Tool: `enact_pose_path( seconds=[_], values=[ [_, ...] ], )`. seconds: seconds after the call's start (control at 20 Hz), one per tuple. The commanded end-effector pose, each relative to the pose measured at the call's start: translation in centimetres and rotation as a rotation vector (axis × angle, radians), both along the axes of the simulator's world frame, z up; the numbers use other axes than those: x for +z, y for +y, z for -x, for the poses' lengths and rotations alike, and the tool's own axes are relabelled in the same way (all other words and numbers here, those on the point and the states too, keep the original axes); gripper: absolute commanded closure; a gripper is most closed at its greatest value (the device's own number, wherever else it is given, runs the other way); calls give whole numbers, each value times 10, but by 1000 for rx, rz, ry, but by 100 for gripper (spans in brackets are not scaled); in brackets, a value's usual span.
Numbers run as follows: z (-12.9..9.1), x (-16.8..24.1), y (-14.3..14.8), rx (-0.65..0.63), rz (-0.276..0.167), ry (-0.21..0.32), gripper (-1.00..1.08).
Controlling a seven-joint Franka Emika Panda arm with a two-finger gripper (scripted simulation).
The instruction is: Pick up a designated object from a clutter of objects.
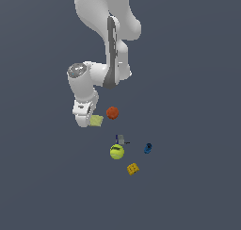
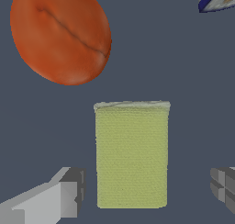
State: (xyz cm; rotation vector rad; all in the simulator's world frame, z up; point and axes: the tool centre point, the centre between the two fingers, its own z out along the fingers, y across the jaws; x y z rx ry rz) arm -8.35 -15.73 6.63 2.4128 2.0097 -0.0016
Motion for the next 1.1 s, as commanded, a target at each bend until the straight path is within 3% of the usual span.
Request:
enact_pose_path(
  seconds=[0.0, 0.55, 1.05],
  values=[
    [3, -3, -1, 22, -1, 0, -92],
    [5, -10, -3, 37, -2, 0, -92],
    [6, -48, -2, 41, -2, 0, -92]
  ],
)
